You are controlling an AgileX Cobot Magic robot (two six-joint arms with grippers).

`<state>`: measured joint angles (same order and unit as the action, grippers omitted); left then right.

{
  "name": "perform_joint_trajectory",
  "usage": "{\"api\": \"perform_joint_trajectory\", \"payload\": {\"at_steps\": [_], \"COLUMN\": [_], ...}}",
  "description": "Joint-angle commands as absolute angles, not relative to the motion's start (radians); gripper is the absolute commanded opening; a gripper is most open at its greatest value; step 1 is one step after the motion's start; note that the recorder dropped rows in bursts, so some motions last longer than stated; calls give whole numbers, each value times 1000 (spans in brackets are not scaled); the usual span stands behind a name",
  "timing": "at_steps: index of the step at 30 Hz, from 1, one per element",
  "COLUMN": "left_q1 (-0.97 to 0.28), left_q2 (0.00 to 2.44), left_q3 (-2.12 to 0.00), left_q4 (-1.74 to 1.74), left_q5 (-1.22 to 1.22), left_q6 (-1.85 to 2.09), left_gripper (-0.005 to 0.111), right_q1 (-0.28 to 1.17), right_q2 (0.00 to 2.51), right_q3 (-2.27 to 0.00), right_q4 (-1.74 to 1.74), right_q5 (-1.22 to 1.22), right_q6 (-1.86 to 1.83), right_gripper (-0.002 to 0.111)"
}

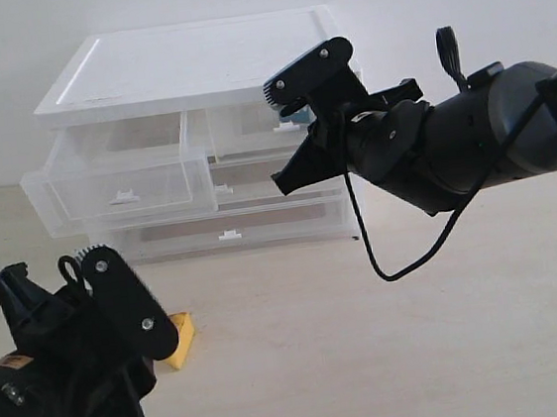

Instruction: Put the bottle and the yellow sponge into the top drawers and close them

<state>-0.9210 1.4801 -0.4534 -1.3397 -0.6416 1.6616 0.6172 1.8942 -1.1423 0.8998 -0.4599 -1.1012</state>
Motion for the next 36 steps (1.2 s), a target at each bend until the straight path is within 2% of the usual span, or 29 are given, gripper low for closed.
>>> {"api": "perform_joint_trajectory", "payload": {"at_steps": [1,3,6,12,19,25,27,33,36], "left_q1": [-852,-833,-807,-726,-636,-613,-613,-615,-615], "left_q2": [1474,1474,1474,1474,1480,1555,1587,1629,1629], "left_q3": [-455,-455,-462,-462,-460,-460,-460,-460,-470], "left_q4": [-1150,-978,-971,-956,-832,-695,-634,-580,-587], "left_q5": [-628,-635,-634,-436,-356,-339,-341,-336,-332], "left_q6": [1738,1738,1759,2117,2131,2131,2131,2104,2032], "left_gripper": [46,45,45,45,46,63,65,64,58], "right_q1": [599,599,599,599,599,599,599,599,599], "right_q2": [1895,1895,1895,1895,1895,1895,1895,1895,1895], "right_q3": [-1158,-1158,-1158,-1158,-1158,-1158,-1158,-1158,-1158], "right_q4": [895,895,895,893,884,884,884,884,884], "right_q5": [-498,-482,-480,-480,-488,-488,-488,-481,-477], "right_q6": [-1110,-1110,-1110,-1110,-1112,-1112,-1112,-1112,-1106], "right_gripper": [0,0,0,0,0,0,0,0,0]}}
